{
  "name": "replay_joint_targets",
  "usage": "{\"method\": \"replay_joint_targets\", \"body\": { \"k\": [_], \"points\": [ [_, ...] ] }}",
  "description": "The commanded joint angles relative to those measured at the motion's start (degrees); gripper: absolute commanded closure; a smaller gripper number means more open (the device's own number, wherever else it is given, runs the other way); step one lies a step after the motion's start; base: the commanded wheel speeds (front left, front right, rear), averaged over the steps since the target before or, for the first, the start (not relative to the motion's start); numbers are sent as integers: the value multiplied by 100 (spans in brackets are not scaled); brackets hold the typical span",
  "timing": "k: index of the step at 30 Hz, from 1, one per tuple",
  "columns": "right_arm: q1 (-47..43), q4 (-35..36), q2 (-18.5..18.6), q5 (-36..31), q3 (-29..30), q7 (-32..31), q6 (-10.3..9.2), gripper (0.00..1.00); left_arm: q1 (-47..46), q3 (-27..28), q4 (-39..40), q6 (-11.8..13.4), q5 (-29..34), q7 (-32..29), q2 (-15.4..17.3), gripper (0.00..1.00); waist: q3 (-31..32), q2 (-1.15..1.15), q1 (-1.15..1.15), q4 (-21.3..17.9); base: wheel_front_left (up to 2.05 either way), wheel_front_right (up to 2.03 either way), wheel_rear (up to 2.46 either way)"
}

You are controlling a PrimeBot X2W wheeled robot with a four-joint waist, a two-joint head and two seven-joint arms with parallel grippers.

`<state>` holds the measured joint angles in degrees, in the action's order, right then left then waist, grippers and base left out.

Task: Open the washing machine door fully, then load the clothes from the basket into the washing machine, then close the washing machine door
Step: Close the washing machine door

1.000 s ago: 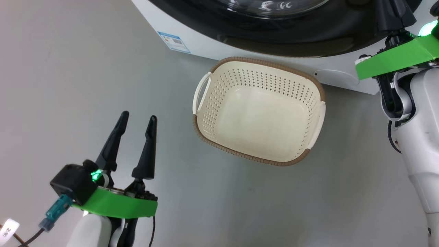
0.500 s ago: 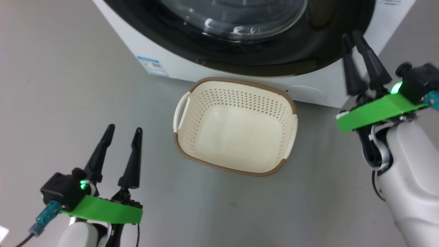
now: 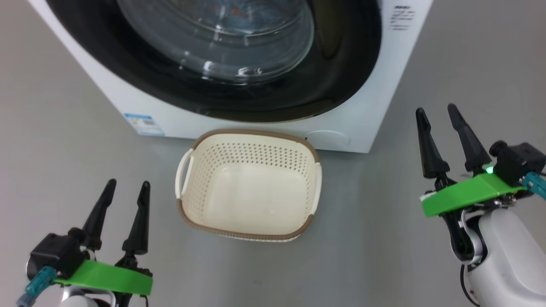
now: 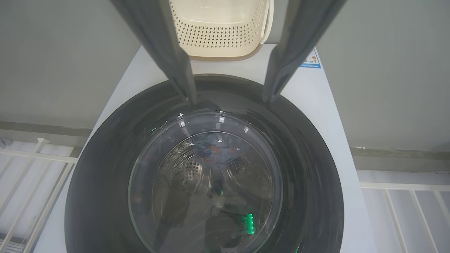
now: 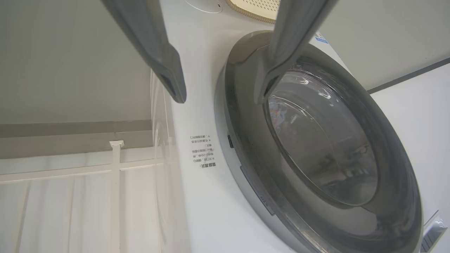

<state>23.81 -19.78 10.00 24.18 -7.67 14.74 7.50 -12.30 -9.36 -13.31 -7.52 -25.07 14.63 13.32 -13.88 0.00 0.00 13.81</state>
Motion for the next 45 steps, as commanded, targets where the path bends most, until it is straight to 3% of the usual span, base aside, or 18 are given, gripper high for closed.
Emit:
{"method": "replay_joint_targets", "body": {
  "k": [1,23,45],
  "points": [
    [-127,164,-30,-2,-75,26,-1,0,0,248,69,3,51,37,207,0,326,0,0,-349,0,0,0],
    [-1278,257,23,104,191,26,-1,0,603,529,-193,3,108,37,390,0,1042,0,0,-1178,0,0,0],
    [-1721,360,41,139,328,26,-1,0,1036,918,-202,3,174,37,379,0,1300,0,0,-1415,0,0,0]
  ]
}}
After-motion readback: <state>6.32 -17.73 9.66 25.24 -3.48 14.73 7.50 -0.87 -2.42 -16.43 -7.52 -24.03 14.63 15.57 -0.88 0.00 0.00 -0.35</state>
